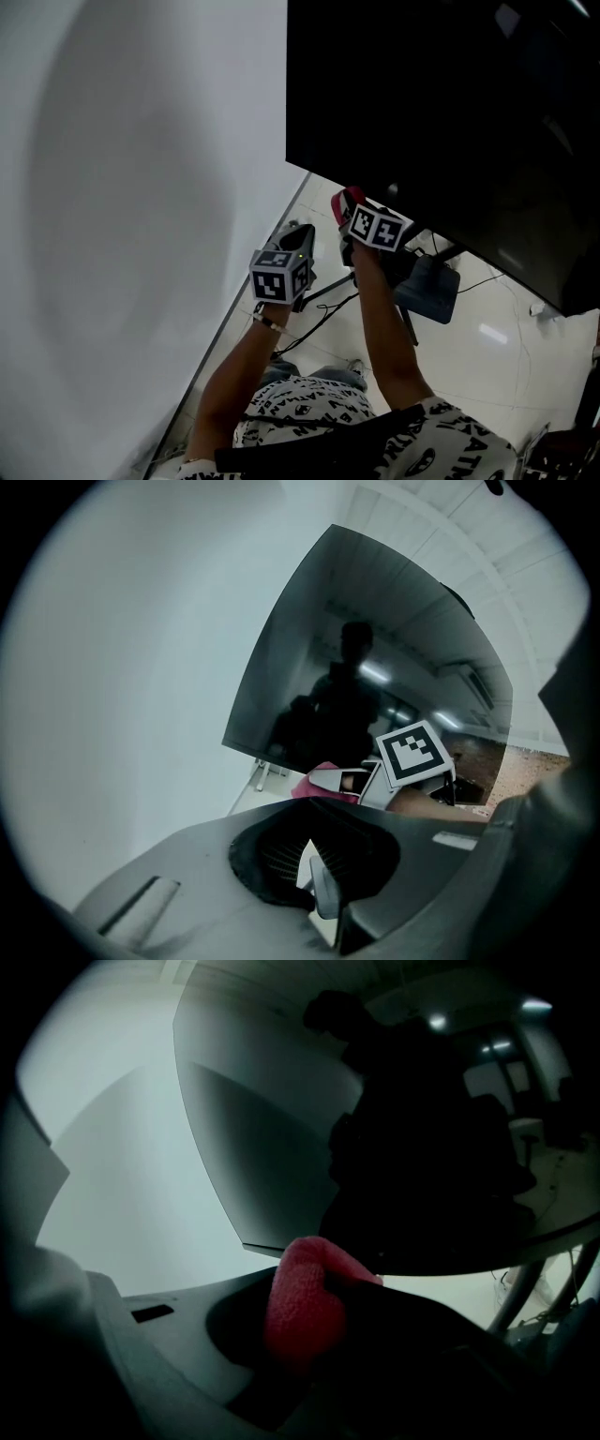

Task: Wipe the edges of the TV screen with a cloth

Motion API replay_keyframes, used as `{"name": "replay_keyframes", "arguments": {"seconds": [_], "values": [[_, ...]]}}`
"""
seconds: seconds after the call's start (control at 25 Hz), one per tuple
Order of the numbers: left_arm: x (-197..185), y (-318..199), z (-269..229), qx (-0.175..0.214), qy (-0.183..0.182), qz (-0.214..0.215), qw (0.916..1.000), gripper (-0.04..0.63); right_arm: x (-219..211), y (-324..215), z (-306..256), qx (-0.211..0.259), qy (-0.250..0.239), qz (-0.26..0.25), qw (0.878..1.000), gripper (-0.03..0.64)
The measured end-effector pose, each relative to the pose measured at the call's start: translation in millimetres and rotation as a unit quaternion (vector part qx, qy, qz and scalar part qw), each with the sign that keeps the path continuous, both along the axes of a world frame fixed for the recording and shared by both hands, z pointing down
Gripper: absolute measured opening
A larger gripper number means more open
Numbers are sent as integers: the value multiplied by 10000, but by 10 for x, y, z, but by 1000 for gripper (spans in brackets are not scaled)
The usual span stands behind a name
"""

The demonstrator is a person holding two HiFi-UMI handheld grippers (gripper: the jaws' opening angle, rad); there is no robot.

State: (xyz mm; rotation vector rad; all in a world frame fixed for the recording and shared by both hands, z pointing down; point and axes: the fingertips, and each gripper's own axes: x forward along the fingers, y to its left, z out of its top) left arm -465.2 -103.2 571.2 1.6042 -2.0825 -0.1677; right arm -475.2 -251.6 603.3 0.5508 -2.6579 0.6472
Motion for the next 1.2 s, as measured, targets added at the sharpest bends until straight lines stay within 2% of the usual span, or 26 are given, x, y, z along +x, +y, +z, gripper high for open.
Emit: {"name": "replay_keyframes", "arguments": {"seconds": [0.4, 0.56, 0.8, 0.96, 1.08, 1.2], "values": [[-497, 381, 113, 42, 42, -35, 10000, 3, -781, 312, 74, 185, 83, -141, 9997, 60], [-649, 486, 219, 138, 159, -243, 9995, 3, -1015, 397, 154, 246, 73, -289, 9993, 60], [-844, 752, 30, 283, 133, -516, 9982, 3, -1418, 641, 65, 340, 38, -513, 9981, 60], [-949, 901, -58, 280, 89, -701, 9971, 3, -1659, 831, -131, 440, -237, -696, 9963, 60], [-998, 937, -48, 252, 82, -782, 9966, 3, -1793, 986, -286, 623, -484, -931, 9925, 60], [-1029, 988, -77, 239, 78, -842, 9961, 3, -1876, 1053, -368, 945, -430, -1020, 9893, 60]]}}
